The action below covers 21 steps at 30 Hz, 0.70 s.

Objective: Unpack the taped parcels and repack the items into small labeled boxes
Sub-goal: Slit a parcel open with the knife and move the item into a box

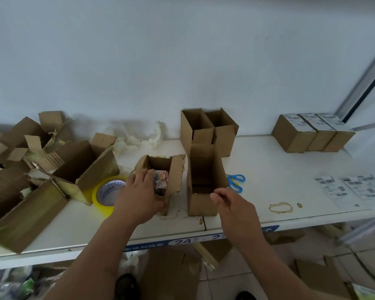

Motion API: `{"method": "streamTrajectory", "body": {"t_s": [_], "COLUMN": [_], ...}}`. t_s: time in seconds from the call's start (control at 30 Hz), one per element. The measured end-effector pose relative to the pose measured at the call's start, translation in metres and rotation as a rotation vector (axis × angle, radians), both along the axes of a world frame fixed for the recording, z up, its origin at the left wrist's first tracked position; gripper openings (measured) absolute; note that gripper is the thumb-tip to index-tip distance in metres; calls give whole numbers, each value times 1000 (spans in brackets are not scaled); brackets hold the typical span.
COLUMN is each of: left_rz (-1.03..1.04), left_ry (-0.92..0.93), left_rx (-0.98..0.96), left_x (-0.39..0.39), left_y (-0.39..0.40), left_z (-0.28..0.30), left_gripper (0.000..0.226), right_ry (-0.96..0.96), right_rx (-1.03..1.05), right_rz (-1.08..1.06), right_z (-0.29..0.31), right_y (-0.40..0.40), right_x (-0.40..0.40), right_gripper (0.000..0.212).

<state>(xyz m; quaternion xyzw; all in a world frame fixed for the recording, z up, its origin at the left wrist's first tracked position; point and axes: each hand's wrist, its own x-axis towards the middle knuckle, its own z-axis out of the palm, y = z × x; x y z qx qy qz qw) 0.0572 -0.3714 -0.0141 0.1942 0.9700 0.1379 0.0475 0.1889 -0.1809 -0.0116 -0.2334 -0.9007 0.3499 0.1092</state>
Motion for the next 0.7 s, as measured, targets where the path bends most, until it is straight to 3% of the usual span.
{"method": "streamTrajectory", "body": {"t_s": [0.2, 0.3, 0.4, 0.5, 0.6, 0.7], "left_rz": [-49, -21, 77, 83, 90, 121], "left_ry": [-27, -69, -80, -60, -116, -141], "left_rx": [-22, 85, 282, 358, 397, 360], "left_x": [1, -6, -13, -20, -27, -32], "left_y": [-8, -16, -20, -23, -29, -34], "left_z": [1, 12, 26, 29, 26, 22], "left_gripper": [93, 77, 55, 42, 40, 39], "right_ry": [-150, -72, 1, -13, -110, -274], "right_rx": [107, 196, 141, 140, 163, 185], "right_rz": [5, 20, 178, 406, 548, 553], "right_z": [18, 45, 73, 89, 93, 85], "right_y": [6, 2, -9, -22, -35, -46], "right_x": [0, -7, -31, -70, -113, -149], "right_gripper": [43, 37, 27, 24, 32, 32]}}
